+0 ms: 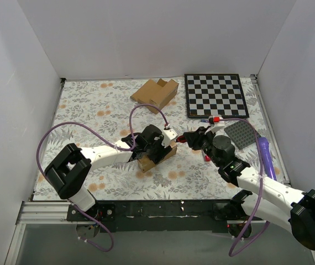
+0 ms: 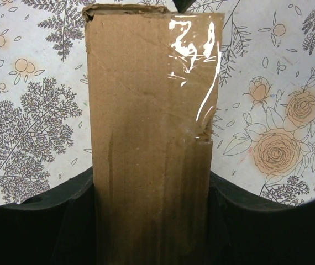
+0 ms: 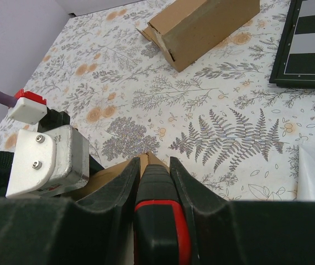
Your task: Unpack the express box
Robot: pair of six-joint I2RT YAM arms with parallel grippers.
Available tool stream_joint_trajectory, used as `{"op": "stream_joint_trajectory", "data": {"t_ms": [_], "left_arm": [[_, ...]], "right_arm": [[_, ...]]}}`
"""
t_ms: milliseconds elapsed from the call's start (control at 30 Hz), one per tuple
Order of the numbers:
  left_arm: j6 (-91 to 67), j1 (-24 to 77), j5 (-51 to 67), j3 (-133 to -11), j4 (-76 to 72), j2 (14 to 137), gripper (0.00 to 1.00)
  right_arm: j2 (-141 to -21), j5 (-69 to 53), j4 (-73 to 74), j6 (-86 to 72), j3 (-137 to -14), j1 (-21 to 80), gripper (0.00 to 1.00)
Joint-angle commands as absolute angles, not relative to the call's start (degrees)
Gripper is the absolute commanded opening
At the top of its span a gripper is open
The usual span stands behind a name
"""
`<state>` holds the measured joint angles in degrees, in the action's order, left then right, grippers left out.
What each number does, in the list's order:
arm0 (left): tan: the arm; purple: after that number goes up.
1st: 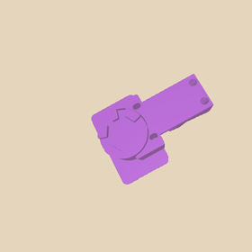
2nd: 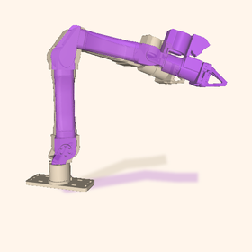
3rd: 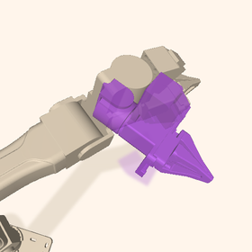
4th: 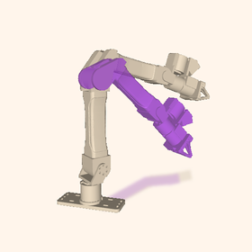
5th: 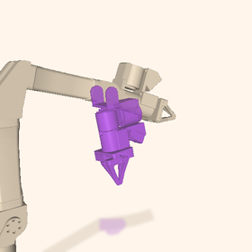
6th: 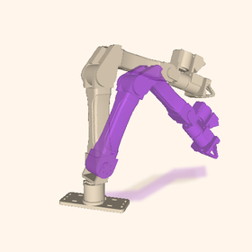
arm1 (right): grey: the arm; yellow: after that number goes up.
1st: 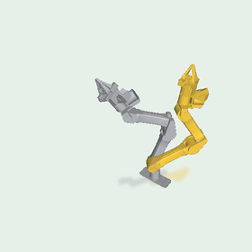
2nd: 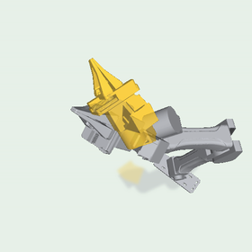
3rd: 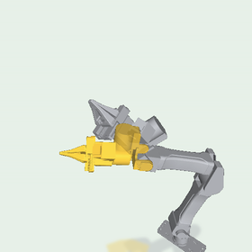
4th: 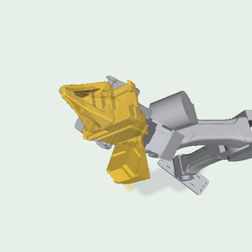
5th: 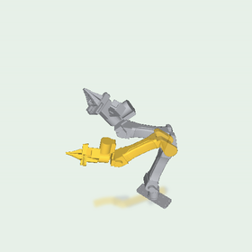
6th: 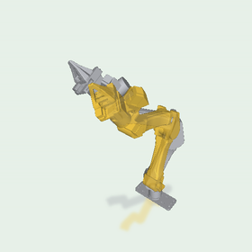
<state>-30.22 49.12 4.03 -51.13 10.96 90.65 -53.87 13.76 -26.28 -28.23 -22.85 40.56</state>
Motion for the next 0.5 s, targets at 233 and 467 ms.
{"op": "stream_joint_trajectory", "data": {"t_ms": [233, 467], "left_arm": [[-29.4, 49.8, 5.5, -49.1, 16.8, 91.5, 0.48], [-29.5, 49.8, 5.6, -49.1, 16.6, 91.7, 0.47]], "right_arm": [[-54.1, 15.5, -34.0, -27.8, -24.9, 40.7, 0.01], [-56.8, 14.2, -34.2, -27.9, -24.7, 40.6, 0.01]]}}
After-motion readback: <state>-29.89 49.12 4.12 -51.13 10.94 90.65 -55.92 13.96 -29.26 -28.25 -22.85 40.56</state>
